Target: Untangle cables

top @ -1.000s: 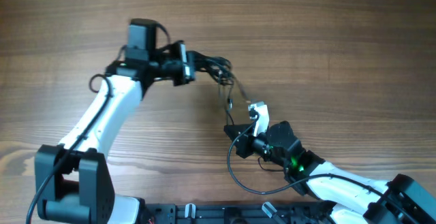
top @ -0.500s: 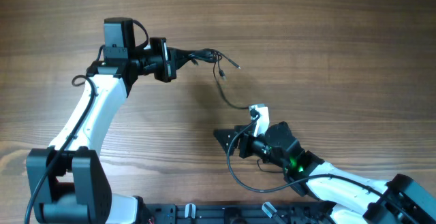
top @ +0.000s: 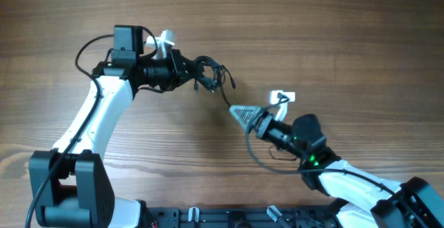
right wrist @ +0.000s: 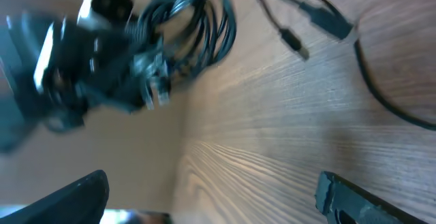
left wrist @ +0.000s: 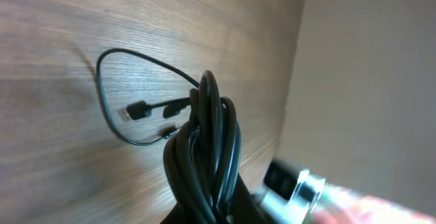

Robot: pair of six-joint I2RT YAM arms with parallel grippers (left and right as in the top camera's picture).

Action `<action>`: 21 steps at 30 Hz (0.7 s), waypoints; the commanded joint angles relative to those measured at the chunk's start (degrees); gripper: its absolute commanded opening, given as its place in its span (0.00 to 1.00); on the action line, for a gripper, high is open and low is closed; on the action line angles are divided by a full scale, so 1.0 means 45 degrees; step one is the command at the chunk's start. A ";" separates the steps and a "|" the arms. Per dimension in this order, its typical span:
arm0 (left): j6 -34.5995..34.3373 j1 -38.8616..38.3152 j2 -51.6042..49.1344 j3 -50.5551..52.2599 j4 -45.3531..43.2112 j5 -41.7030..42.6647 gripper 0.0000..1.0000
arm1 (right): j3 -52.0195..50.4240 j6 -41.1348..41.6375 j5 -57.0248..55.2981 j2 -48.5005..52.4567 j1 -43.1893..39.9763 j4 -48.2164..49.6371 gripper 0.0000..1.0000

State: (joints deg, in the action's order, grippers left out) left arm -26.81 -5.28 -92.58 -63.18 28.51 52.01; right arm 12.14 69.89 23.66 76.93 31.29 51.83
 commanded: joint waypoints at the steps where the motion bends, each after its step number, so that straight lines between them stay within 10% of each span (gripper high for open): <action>1: 0.2084 -0.0641 0.0282 -0.0151 -0.0170 0.0306 0.04 | -0.0034 0.3181 0.0865 -0.0005 -0.0374 0.0272 0.99; 12: -0.0636 -0.3186 0.0282 -0.0151 -0.0704 0.0350 0.04 | -0.0034 0.4245 0.0398 0.0000 -0.0350 0.0952 0.93; 21: -0.2147 -0.3274 0.0287 -0.0151 -0.0753 0.0918 0.04 | -0.0034 0.4260 -0.0277 0.0000 -0.0355 0.0355 0.09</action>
State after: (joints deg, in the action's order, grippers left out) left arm -33.01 -20.18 -92.60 -63.16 25.47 51.46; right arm 12.27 89.10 24.99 76.40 29.78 55.00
